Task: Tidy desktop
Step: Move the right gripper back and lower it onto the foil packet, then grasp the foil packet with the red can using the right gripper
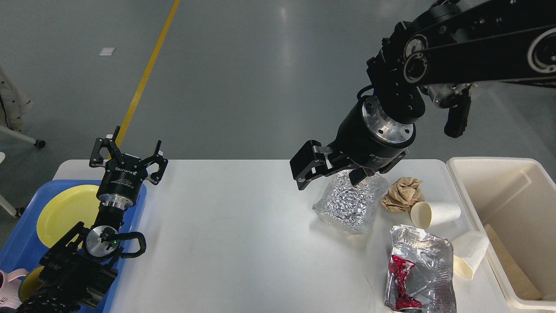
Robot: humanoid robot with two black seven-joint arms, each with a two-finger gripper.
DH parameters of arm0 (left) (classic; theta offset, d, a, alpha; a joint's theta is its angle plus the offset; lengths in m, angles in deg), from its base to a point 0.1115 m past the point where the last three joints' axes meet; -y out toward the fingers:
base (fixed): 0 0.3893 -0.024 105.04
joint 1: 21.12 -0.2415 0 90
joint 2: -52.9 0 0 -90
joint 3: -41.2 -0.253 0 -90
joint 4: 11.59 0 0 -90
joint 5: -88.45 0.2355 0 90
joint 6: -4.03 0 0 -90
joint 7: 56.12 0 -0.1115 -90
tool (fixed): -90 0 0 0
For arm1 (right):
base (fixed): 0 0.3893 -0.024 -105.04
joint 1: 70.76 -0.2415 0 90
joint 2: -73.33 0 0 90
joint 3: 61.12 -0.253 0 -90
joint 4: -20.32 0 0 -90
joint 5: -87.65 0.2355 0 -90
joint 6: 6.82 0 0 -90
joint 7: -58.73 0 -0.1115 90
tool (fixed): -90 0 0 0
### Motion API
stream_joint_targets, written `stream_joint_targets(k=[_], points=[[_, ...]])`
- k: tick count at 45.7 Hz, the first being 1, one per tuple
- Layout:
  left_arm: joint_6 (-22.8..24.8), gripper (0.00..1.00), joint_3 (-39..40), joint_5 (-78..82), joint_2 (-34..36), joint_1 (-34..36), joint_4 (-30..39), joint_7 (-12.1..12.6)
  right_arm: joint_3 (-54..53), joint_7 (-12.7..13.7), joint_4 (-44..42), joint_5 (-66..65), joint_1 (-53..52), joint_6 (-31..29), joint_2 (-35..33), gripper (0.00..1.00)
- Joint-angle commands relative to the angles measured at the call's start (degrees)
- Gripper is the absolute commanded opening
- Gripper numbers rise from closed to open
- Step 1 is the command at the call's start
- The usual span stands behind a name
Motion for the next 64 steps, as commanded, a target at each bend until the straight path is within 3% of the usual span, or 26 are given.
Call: stream_joint_targets(k=[1, 12, 26, 42, 56, 64], points=[[0.0, 0.97, 0.0, 0.0, 0.0, 0.0, 0.0, 0.0, 0.0, -0.6, 0.7, 2.7, -0.3, 0.0, -0.5, 1.00], [0.0, 0.97, 0.0, 0.0, 0.1, 0.0, 0.0, 0.0, 6.2, -0.5, 0.4, 2.9, 6.9, 2.0, -1.1, 1.00], [0.0, 0.97, 0.0, 0.0, 0.1, 0.0, 0.0, 0.0, 12.6, -0.5, 0.5, 3.3, 24.6, 21.3, -2.0, 1.00], [0.0, 0.97, 0.0, 0.0, 0.1, 0.0, 0.0, 0.0, 14.5, -0.6, -0.3, 1.0, 41.6, 30.7, -11.4, 1.00], [0.0, 0.97, 0.0, 0.0, 0.1, 0.0, 0.0, 0.0, 14.7, -1.0, -4.6, 0.8, 56.7, 46.7, -11.5, 0.97], [0.0, 0.97, 0.0, 0.0, 0.1, 0.0, 0.0, 0.0, 14.6, -2.6, -9.6, 0.7, 62.8, 50.2, -11.5, 0.97]])
